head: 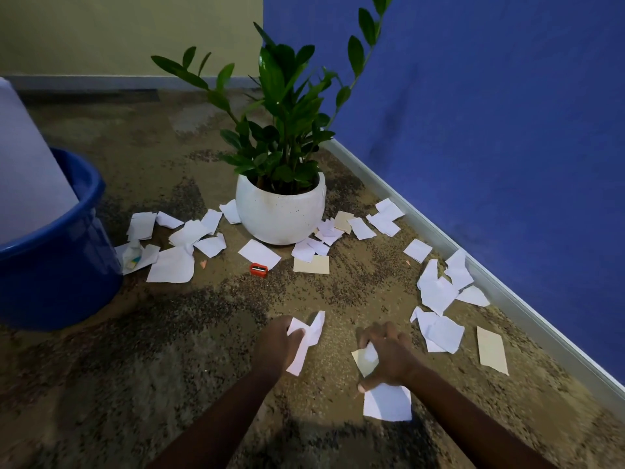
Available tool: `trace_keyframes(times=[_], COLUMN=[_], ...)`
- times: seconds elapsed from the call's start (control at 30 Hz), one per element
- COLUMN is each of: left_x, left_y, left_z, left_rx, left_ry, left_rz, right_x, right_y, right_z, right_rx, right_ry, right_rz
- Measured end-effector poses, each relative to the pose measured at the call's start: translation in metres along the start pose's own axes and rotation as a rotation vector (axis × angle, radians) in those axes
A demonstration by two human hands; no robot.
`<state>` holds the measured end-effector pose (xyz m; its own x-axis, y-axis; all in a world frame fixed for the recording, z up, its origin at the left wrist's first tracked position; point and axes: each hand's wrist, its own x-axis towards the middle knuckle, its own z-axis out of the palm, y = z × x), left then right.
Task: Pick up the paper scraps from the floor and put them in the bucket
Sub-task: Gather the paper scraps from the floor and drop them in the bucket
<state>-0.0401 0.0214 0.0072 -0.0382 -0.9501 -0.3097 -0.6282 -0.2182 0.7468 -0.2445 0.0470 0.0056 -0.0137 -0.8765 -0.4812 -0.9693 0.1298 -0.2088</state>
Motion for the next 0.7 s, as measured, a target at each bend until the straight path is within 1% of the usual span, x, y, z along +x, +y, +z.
trace_keyframes(times=[0.1, 0.2, 0.4, 0.5, 0.57, 0.6, 0.67, 0.7], left_x=[0.0, -0.001, -0.008, -0.012, -0.02, -0.024, -0.026, -0.027], left_y=[0.002, 0.007, 0.012, 0.017, 0.025, 0.028, 0.03, 0.032], left_z=[-0.001, 0.002, 0.017, 0.021, 0.019, 0.017, 0.017, 0.016], left_rx=[-0.048, -0.095, -0.255, -0.435, -0.673, -0.777, -0.887, -0.914], left_ry=[0.007, -0.012, -0.09, -0.126, -0.159, -0.2, -0.305, -0.332], left_rz=[-0.029, -0.059, -0.205, -0.29, -0.347, -0.363, -0.363, -0.368], right_x=[-0.001, 0.002, 0.013, 0.011, 0.006, 0.003, -0.003, -0.005], right_y=[0.0, 0.002, -0.01, -0.03, -0.045, -0.051, -0.061, -0.064], right_z=[-0.001, -0.004, -0.011, -0.019, -0.021, -0.022, -0.018, -0.015], right_rx=[0.133, 0.204, 0.557, 0.721, 0.688, 0.612, 0.427, 0.385], right_ry=[0.005, 0.04, 0.191, 0.23, 0.226, 0.225, 0.218, 0.211], right_rz=[-0.033, -0.041, 0.104, 0.1, -0.014, -0.094, -0.238, -0.288])
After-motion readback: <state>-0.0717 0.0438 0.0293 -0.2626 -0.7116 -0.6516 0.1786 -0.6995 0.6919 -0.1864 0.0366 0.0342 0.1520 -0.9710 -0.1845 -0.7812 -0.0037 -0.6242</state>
